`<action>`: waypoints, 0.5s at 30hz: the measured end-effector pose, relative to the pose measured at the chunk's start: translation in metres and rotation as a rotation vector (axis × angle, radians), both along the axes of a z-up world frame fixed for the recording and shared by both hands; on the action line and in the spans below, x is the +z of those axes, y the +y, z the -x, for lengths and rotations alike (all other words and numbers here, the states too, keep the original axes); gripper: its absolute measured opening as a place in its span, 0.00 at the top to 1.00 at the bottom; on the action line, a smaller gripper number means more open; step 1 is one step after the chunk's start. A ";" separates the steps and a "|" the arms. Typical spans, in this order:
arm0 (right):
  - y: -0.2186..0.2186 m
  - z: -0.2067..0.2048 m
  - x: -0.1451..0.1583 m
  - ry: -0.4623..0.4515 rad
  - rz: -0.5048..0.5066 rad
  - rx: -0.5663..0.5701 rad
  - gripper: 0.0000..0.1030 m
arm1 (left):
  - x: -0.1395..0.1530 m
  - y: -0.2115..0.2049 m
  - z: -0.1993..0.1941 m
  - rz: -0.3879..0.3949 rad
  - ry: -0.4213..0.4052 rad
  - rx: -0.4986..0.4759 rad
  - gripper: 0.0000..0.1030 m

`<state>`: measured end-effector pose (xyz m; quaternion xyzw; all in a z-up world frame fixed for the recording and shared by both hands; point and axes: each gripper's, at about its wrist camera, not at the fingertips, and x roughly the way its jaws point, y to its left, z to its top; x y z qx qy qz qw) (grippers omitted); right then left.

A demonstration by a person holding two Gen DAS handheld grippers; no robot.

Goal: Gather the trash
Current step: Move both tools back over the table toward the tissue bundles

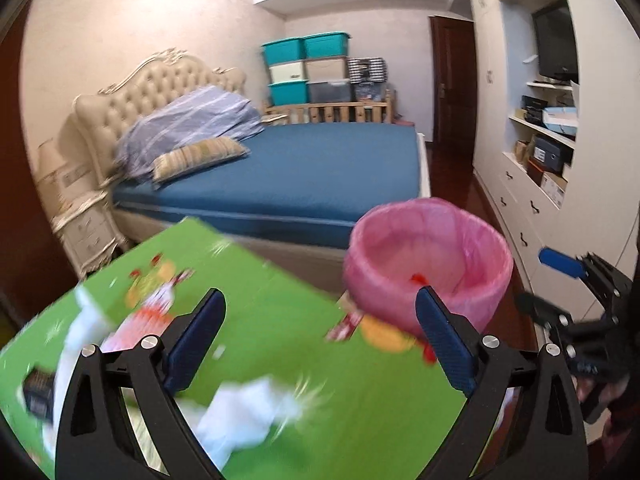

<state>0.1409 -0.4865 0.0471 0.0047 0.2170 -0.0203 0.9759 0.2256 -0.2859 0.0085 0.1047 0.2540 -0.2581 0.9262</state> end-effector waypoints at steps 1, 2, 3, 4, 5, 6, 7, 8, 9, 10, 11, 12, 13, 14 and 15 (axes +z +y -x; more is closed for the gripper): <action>0.009 -0.004 0.001 0.007 0.002 0.018 0.24 | -0.002 0.011 0.004 0.006 0.008 0.009 0.13; 0.020 -0.008 0.001 0.012 0.007 0.039 0.24 | -0.004 0.024 0.009 0.010 0.017 0.021 0.13; 0.031 -0.011 0.000 0.018 0.012 0.065 0.24 | -0.007 0.041 0.015 0.012 0.025 0.042 0.13; 0.039 -0.014 0.000 0.022 0.015 0.082 0.24 | -0.009 0.056 0.020 0.012 0.026 0.068 0.13; 0.050 -0.017 0.001 0.027 0.019 0.106 0.24 | -0.011 0.071 0.025 0.013 0.025 0.091 0.13; 0.059 -0.020 0.000 0.032 0.021 0.124 0.24 | -0.013 0.093 0.032 0.013 0.025 0.130 0.13; 0.069 -0.023 0.000 0.040 0.023 0.147 0.24 | -0.015 0.110 0.037 0.011 0.025 0.163 0.13; 0.079 -0.025 -0.001 0.049 0.028 0.168 0.24 | -0.017 0.126 0.041 0.010 0.026 0.198 0.13; 0.091 -0.029 -0.002 0.056 0.037 0.188 0.24 | -0.019 0.143 0.045 0.010 0.030 0.233 0.13; 0.098 -0.030 -0.002 0.061 0.042 0.201 0.24 | -0.021 0.155 0.047 0.008 0.033 0.257 0.13; 0.107 -0.032 -0.002 0.066 0.047 0.221 0.24 | -0.023 0.168 0.050 0.004 0.037 0.285 0.13; 0.115 -0.033 -0.003 0.071 0.051 0.236 0.24 | -0.028 0.186 0.054 -0.002 0.041 0.329 0.13; 0.125 -0.036 -0.004 0.079 0.055 0.252 0.24 | -0.029 0.195 0.056 -0.003 0.043 0.352 0.13; 0.133 -0.038 -0.005 0.090 0.059 0.264 0.24 | -0.033 0.209 0.059 0.000 0.050 0.384 0.13; 0.139 -0.040 -0.007 0.100 0.062 0.273 0.24 | -0.035 0.215 0.060 0.002 0.057 0.401 0.13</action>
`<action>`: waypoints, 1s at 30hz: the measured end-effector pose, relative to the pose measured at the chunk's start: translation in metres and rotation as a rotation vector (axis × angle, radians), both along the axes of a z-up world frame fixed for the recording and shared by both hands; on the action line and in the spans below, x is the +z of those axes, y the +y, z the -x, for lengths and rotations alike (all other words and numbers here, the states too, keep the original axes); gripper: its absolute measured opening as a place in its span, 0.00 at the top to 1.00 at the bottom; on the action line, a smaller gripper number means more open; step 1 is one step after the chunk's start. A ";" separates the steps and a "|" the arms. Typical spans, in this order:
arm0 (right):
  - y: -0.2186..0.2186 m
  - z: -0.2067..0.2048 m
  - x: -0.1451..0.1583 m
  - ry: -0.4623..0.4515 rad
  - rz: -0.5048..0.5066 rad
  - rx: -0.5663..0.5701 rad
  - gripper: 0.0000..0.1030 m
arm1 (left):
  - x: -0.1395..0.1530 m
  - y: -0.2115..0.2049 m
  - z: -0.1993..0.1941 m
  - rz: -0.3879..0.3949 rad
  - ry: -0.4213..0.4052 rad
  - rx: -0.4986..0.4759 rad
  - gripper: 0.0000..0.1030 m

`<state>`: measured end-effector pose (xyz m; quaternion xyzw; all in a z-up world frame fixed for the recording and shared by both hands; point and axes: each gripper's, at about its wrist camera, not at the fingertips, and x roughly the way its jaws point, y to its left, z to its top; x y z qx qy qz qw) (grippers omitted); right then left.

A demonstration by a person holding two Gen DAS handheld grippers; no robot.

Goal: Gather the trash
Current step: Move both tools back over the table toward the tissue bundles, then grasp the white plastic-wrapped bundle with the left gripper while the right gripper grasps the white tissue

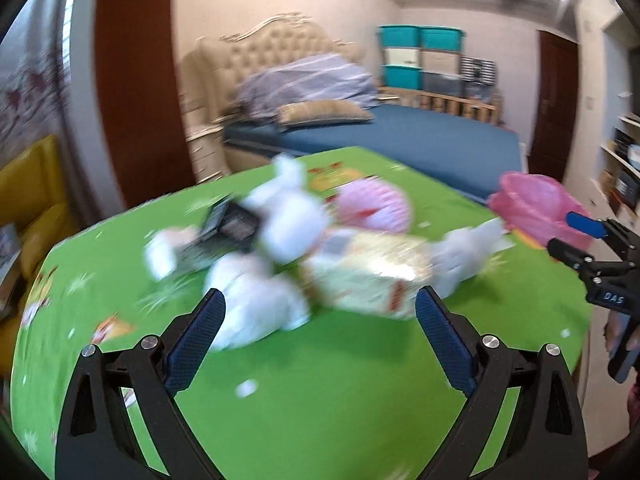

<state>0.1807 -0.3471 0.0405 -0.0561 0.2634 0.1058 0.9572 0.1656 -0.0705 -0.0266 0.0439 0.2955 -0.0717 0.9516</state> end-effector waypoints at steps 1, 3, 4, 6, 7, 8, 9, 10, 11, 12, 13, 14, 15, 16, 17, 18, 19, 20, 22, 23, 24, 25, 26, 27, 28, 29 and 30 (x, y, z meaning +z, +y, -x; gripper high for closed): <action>0.010 -0.003 -0.001 0.015 0.007 0.010 0.24 | -0.002 0.008 0.002 0.003 0.006 0.018 0.13; 0.020 -0.007 -0.001 0.034 0.014 0.019 0.24 | -0.006 0.019 0.004 0.003 0.012 0.046 0.13; 0.027 -0.010 -0.002 0.046 0.015 0.023 0.24 | -0.008 0.023 0.006 -0.003 0.013 0.057 0.13; 0.037 -0.014 -0.002 0.059 0.010 0.031 0.24 | -0.011 0.028 0.008 -0.011 0.012 0.070 0.13; 0.043 -0.018 -0.002 0.067 0.010 0.036 0.24 | -0.013 0.029 0.008 -0.010 0.011 0.073 0.13; 0.049 -0.022 -0.002 0.073 0.017 0.039 0.24 | -0.012 0.029 0.008 -0.006 0.011 0.075 0.13; 0.056 -0.025 -0.003 0.079 0.031 0.038 0.24 | -0.012 0.031 0.008 -0.001 0.010 0.079 0.13; 0.062 -0.029 -0.004 0.085 0.042 0.038 0.24 | -0.012 0.033 0.009 0.001 0.007 0.081 0.13; 0.069 -0.034 -0.005 0.095 0.058 0.037 0.24 | -0.011 0.033 0.009 0.000 0.003 0.084 0.13; 0.074 -0.038 -0.005 0.100 0.068 0.037 0.24 | -0.011 0.035 0.010 -0.002 0.001 0.086 0.13; 0.078 -0.041 -0.005 0.103 0.075 0.037 0.24 | -0.012 0.037 0.010 -0.001 0.001 0.088 0.13; 0.081 -0.045 -0.004 0.104 0.080 0.041 0.24 | -0.012 0.041 0.011 0.005 0.003 0.097 0.13; 0.086 -0.049 -0.003 0.106 0.086 0.042 0.24 | -0.013 0.044 0.011 0.011 0.007 0.103 0.13; 0.089 -0.052 -0.003 0.109 0.093 0.040 0.24 | -0.014 0.047 0.010 0.020 0.012 0.111 0.13; 0.093 -0.057 -0.004 0.116 0.106 0.037 0.24 | -0.014 0.051 0.010 0.029 0.017 0.117 0.13; 0.095 -0.061 -0.005 0.124 0.117 0.034 0.24 | -0.015 0.054 0.010 0.040 0.022 0.126 0.13; 0.097 -0.065 -0.008 0.138 0.128 0.029 0.24 | -0.016 0.056 0.010 0.045 0.025 0.130 0.13; 0.099 -0.069 -0.012 0.155 0.131 0.024 0.24 | -0.016 0.058 0.010 0.050 0.027 0.133 0.13; 0.099 -0.075 -0.020 0.190 0.126 0.021 0.24 | -0.017 0.060 0.010 0.051 0.028 0.139 0.13; 0.099 -0.077 -0.025 0.217 0.124 0.023 0.24 | -0.017 0.060 0.010 0.049 0.028 0.141 0.13; 0.099 -0.078 -0.026 0.224 0.123 0.022 0.24 | -0.018 0.060 0.010 0.048 0.029 0.142 0.13; 0.098 -0.077 -0.024 0.217 0.111 0.023 0.24 | -0.019 0.059 0.010 0.049 0.031 0.143 0.13; 0.097 -0.077 -0.024 0.217 0.106 0.023 0.24 | -0.020 0.059 0.009 0.053 0.036 0.142 0.13; 0.097 -0.078 -0.024 0.218 0.106 0.024 0.24 | -0.020 0.059 0.008 0.055 0.039 0.140 0.13; 0.098 -0.078 -0.025 0.218 0.111 0.024 0.26 | -0.021 0.058 0.007 0.055 0.043 0.139 0.13; 0.100 -0.078 -0.025 0.220 0.116 0.036 0.38 | -0.022 0.057 0.005 0.053 0.045 0.139 0.13; 0.103 -0.077 -0.025 0.214 0.125 0.048 0.46 | -0.023 0.056 0.005 0.049 0.048 0.139 0.13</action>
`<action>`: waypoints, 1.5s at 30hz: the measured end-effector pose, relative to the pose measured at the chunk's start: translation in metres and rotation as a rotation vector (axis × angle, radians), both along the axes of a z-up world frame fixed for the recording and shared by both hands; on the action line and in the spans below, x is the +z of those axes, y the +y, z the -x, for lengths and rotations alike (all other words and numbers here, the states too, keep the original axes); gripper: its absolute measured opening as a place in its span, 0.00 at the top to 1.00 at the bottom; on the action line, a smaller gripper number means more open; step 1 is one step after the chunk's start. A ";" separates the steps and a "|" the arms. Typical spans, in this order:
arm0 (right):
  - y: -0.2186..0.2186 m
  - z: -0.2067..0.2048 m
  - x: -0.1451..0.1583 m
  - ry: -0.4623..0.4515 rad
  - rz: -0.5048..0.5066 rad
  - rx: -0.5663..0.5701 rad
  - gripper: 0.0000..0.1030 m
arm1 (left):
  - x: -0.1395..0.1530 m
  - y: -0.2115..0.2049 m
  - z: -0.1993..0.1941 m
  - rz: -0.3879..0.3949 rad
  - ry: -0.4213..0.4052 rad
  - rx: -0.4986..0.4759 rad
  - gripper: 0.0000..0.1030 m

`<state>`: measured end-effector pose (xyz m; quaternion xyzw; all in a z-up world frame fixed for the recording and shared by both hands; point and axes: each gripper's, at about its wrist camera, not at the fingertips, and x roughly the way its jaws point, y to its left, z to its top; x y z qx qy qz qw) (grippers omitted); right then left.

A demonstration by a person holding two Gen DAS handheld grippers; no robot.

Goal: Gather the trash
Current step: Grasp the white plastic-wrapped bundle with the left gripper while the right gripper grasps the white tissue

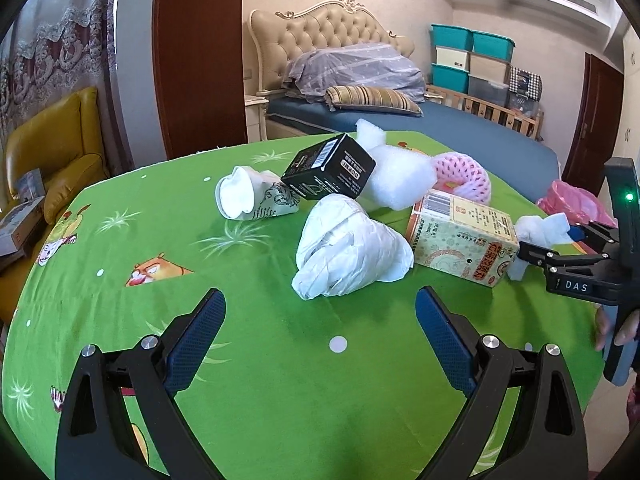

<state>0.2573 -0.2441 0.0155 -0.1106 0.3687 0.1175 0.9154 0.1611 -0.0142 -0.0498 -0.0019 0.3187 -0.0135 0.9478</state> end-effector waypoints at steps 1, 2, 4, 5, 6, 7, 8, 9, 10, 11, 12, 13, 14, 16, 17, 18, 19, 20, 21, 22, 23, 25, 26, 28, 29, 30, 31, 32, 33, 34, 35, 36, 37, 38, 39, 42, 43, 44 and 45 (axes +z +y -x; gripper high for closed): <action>0.001 0.003 0.000 -0.014 0.010 0.002 0.50 | -0.001 -0.001 -0.001 -0.001 0.004 0.000 0.13; 0.002 0.004 0.001 -0.023 0.015 0.007 0.55 | -0.001 -0.001 -0.003 0.001 0.007 0.001 0.13; 0.005 0.008 0.004 -0.047 0.023 0.015 0.60 | -0.001 -0.001 -0.006 0.011 0.015 0.001 0.13; 0.006 0.010 0.005 -0.065 0.026 0.016 0.62 | -0.001 -0.002 -0.008 0.014 0.017 0.002 0.13; 0.006 0.013 0.007 -0.085 0.027 0.017 0.63 | 0.000 -0.002 -0.011 0.016 0.018 0.002 0.13; 0.005 0.016 0.008 -0.096 0.027 0.018 0.63 | 0.001 -0.003 -0.014 0.015 0.018 0.003 0.13; 0.004 0.019 0.009 -0.108 0.028 0.019 0.64 | 0.002 -0.004 -0.018 0.012 0.020 0.004 0.13; 0.005 0.020 0.010 -0.116 0.027 0.021 0.64 | 0.002 -0.005 -0.026 0.008 0.027 0.007 0.13; 0.003 0.022 0.011 -0.119 0.024 0.020 0.64 | 0.002 -0.007 -0.030 0.006 0.034 0.009 0.13; 0.001 0.024 0.011 -0.125 0.019 0.014 0.64 | 0.002 -0.009 -0.037 0.004 0.045 0.013 0.13; -0.001 0.025 0.012 -0.130 0.013 0.010 0.64 | 0.001 -0.009 -0.041 0.004 0.051 0.018 0.13; -0.003 0.025 0.013 -0.131 -0.002 0.009 0.64 | 0.000 -0.010 -0.047 0.004 0.061 0.024 0.13; -0.004 0.025 0.012 -0.128 -0.011 0.007 0.63 | -0.001 -0.011 -0.052 0.002 0.071 0.029 0.13; -0.008 0.023 0.013 -0.121 -0.035 0.000 0.63 | -0.004 -0.014 -0.062 0.000 0.092 0.037 0.13; -0.011 0.022 0.013 -0.115 -0.049 -0.004 0.63 | -0.005 -0.016 -0.066 -0.002 0.097 0.036 0.13; -0.013 0.021 0.013 -0.110 -0.060 -0.008 0.63 | -0.006 -0.019 -0.070 -0.011 0.098 0.035 0.13; -0.014 0.020 0.012 -0.108 -0.064 -0.010 0.63 | -0.007 -0.021 -0.073 -0.029 0.096 0.036 0.13; -0.014 0.020 0.012 -0.108 -0.069 -0.013 0.63 | -0.008 -0.024 -0.075 -0.050 0.091 0.038 0.13; -0.015 0.020 0.012 -0.108 -0.073 -0.013 0.63 | -0.009 -0.029 -0.078 -0.084 0.083 0.041 0.13; -0.015 0.020 0.013 -0.108 -0.075 -0.012 0.63 | -0.011 -0.031 -0.079 -0.099 0.079 0.039 0.15; -0.016 0.020 0.012 -0.107 -0.073 -0.013 0.63 | -0.012 -0.034 -0.081 -0.109 0.087 0.033 0.20; -0.016 0.020 0.013 -0.109 -0.075 -0.012 0.63 | -0.014 -0.036 -0.083 -0.108 0.105 0.013 0.27; -0.016 0.020 0.013 -0.109 -0.075 -0.011 0.63 | -0.014 -0.036 -0.083 -0.112 0.104 0.017 0.30; -0.017 0.017 0.012 -0.109 -0.070 -0.014 0.63 | -0.014 -0.035 -0.082 -0.111 0.102 0.022 0.36; -0.017 0.017 0.011 -0.109 -0.068 -0.013 0.63 | -0.015 -0.035 -0.082 -0.110 0.103 0.024 0.40; -0.017 0.018 0.011 -0.111 -0.066 -0.014 0.63 | -0.015 -0.034 -0.082 -0.107 0.104 0.026 0.42; -0.017 0.018 0.011 -0.114 -0.063 -0.016 0.63 | -0.015 -0.033 -0.081 -0.103 0.104 0.026 0.48; -0.016 0.019 0.010 -0.116 -0.062 -0.017 0.63 | -0.015 -0.032 -0.080 -0.097 0.101 0.029 0.51; -0.016 0.020 0.010 -0.117 -0.063 -0.018 0.63 | -0.015 -0.032 -0.079 -0.096 0.096 0.031 0.53; -0.016 0.020 0.010 -0.119 -0.064 -0.019 0.63 | -0.015 -0.031 -0.078 -0.095 0.093 0.030 0.56; -0.016 0.020 0.010 -0.119 -0.065 -0.021 0.63 | -0.014 -0.032 -0.077 -0.097 0.087 0.029 0.58; -0.016 0.020 0.010 -0.119 -0.066 -0.021 0.63 | -0.013 -0.032 -0.076 -0.099 0.080 0.027 0.59; -0.017 0.020 0.010 -0.118 -0.067 -0.022 0.63 | -0.013 -0.030 -0.076 -0.099 0.072 0.027 0.60; -0.017 0.020 0.010 -0.120 -0.066 -0.022 0.63 | -0.012 -0.030 -0.074 -0.098 0.064 0.027 0.61; -0.017 0.021 0.010 -0.122 -0.066 -0.023 0.63 | -0.011 -0.029 -0.072 -0.093 0.051 0.029 0.61; -0.018 0.022 0.010 -0.126 -0.068 -0.025 0.63 | -0.009 -0.026 -0.069 -0.080 0.037 0.040 0.62; -0.019 0.022 0.010 -0.129 -0.069 -0.027 0.63 | -0.008 -0.025 -0.068 -0.074 0.033 0.045 0.62; -0.019 0.023 0.010 -0.133 -0.070 -0.029 0.63 | -0.007 -0.023 -0.067 -0.067 0.026 0.053 0.62; -0.019 0.023 0.010 -0.138 -0.072 -0.030 0.63 | -0.006 -0.021 -0.066 -0.063 0.020 0.059 0.62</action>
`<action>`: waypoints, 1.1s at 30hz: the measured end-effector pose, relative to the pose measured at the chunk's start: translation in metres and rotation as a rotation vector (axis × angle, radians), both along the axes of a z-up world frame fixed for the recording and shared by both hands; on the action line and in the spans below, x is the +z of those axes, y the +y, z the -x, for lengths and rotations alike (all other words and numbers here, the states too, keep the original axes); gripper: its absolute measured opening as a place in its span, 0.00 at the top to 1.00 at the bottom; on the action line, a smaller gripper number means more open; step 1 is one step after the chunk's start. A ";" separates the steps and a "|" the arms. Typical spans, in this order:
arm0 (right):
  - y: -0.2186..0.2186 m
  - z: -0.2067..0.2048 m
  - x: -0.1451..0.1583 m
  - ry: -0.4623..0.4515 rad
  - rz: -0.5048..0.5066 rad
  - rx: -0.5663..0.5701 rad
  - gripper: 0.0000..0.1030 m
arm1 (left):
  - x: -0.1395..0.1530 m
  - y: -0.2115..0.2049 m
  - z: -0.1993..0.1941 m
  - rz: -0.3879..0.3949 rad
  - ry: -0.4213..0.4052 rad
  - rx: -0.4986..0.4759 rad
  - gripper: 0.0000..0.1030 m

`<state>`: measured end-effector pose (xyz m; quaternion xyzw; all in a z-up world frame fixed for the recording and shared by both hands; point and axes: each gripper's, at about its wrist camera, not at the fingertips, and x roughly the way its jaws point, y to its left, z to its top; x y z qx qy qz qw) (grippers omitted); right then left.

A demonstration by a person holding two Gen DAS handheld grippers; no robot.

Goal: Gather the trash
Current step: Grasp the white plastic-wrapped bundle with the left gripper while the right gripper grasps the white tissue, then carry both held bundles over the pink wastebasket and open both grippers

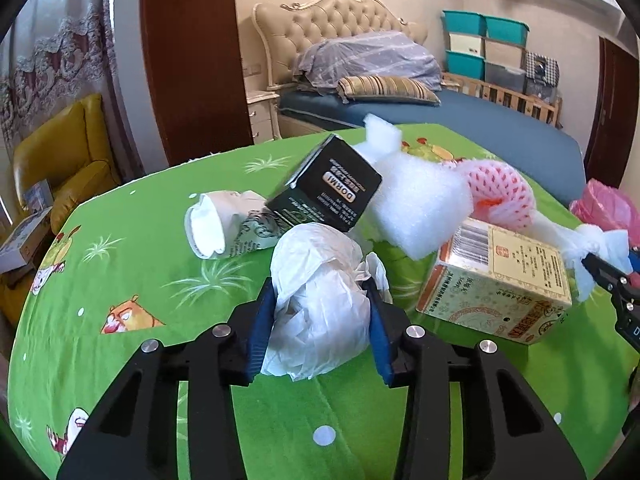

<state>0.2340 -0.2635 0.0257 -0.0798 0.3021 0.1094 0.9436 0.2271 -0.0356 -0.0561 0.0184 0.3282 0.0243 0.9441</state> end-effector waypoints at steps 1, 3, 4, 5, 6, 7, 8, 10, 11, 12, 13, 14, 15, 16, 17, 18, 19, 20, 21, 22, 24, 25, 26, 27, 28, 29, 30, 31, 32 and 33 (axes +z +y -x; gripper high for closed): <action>-0.001 0.002 0.001 -0.011 -0.004 -0.002 0.63 | 0.002 0.000 0.002 0.005 -0.011 0.006 0.62; -0.002 0.005 0.002 -0.027 -0.013 -0.002 0.63 | 0.005 0.003 0.007 0.012 -0.040 0.020 0.62; -0.003 0.007 0.003 -0.037 -0.020 -0.001 0.63 | 0.007 0.004 0.010 0.015 -0.057 0.028 0.62; -0.004 0.009 0.003 -0.047 -0.026 -0.001 0.63 | 0.009 0.005 0.014 0.016 -0.079 0.036 0.62; -0.005 0.011 0.004 -0.055 -0.033 0.000 0.63 | 0.011 0.006 0.016 0.017 -0.092 0.039 0.62; -0.006 0.012 0.004 -0.059 -0.036 0.001 0.63 | 0.012 0.007 0.019 0.017 -0.109 0.043 0.62; -0.005 0.013 0.005 -0.064 -0.040 0.001 0.63 | 0.014 0.007 0.022 0.016 -0.128 0.047 0.62; -0.006 0.014 0.005 -0.073 -0.045 0.002 0.63 | 0.017 0.007 0.026 0.013 -0.148 0.048 0.62; -0.006 0.015 0.005 -0.077 -0.047 0.004 0.63 | 0.018 0.006 0.028 0.009 -0.159 0.044 0.62; -0.005 0.016 0.006 -0.079 -0.049 0.006 0.63 | 0.019 0.005 0.029 0.006 -0.165 0.043 0.62; -0.006 0.017 0.007 -0.082 -0.055 0.012 0.63 | 0.020 0.003 0.031 0.000 -0.173 0.039 0.62; -0.006 0.018 0.008 -0.087 -0.056 0.011 0.63 | 0.020 0.002 0.031 -0.004 -0.178 0.036 0.62; -0.005 0.020 0.008 -0.091 -0.052 0.009 0.63 | 0.022 0.001 0.033 -0.011 -0.186 0.032 0.62; -0.005 0.021 0.009 -0.088 -0.048 0.011 0.63 | 0.023 -0.002 0.037 -0.017 -0.189 0.028 0.62; -0.004 0.024 0.008 -0.085 -0.044 0.014 0.63 | 0.023 -0.004 0.040 -0.018 -0.189 0.021 0.62; -0.003 0.027 0.008 -0.082 -0.044 0.016 0.63 | 0.024 -0.005 0.044 -0.014 -0.185 0.014 0.62; -0.003 0.029 0.009 -0.081 -0.047 0.020 0.63 | 0.023 -0.007 0.048 -0.008 -0.181 0.006 0.62; -0.002 0.034 0.010 -0.082 -0.051 0.026 0.63 | 0.023 -0.009 0.052 -0.005 -0.176 -0.007 0.62; -0.002 0.039 0.012 -0.088 -0.054 0.032 0.63 | 0.023 -0.012 0.055 -0.008 -0.175 -0.015 0.62; -0.002 0.041 0.014 -0.093 -0.054 0.035 0.63 | 0.022 -0.016 0.060 -0.012 -0.174 -0.027 0.62; -0.004 0.050 0.018 -0.103 -0.054 0.039 0.63 | 0.023 -0.022 0.066 -0.014 -0.172 -0.049 0.62; -0.005 0.054 0.019 -0.104 -0.059 0.040 0.63 | 0.022 -0.025 0.068 -0.012 -0.172 -0.056 0.62; -0.006 0.056 0.020 -0.103 -0.064 0.041 0.63 | 0.023 -0.027 0.069 -0.012 -0.171 -0.065 0.62; -0.008 0.059 0.020 -0.099 -0.072 0.041 0.63 | 0.022 -0.031 0.072 -0.012 -0.171 -0.075 0.62; -0.010 0.061 0.020 -0.097 -0.075 0.040 0.63 | 0.023 -0.034 0.074 -0.010 -0.171 -0.084 0.62; -0.012 0.064 0.020 -0.096 -0.077 0.038 0.63 | 0.023 -0.035 0.075 -0.007 -0.170 -0.094 0.62; -0.014 0.067 0.019 -0.095 -0.079 0.038 0.63 | 0.023 -0.039 0.077 -0.001 -0.168 -0.109 0.62; -0.015 0.069 0.018 -0.092 -0.082 0.038 0.63 | 0.024 -0.040 0.078 0.001 -0.168 -0.118 0.62; -0.018 0.072 0.018 -0.090 -0.084 0.037 0.63 | 0.024 -0.042 0.079 0.002 -0.169 -0.130 0.62; -0.019 0.074 0.018 -0.091 -0.085 0.035 0.63 | 0.023 -0.045 0.081 -0.001 -0.169 -0.139 0.62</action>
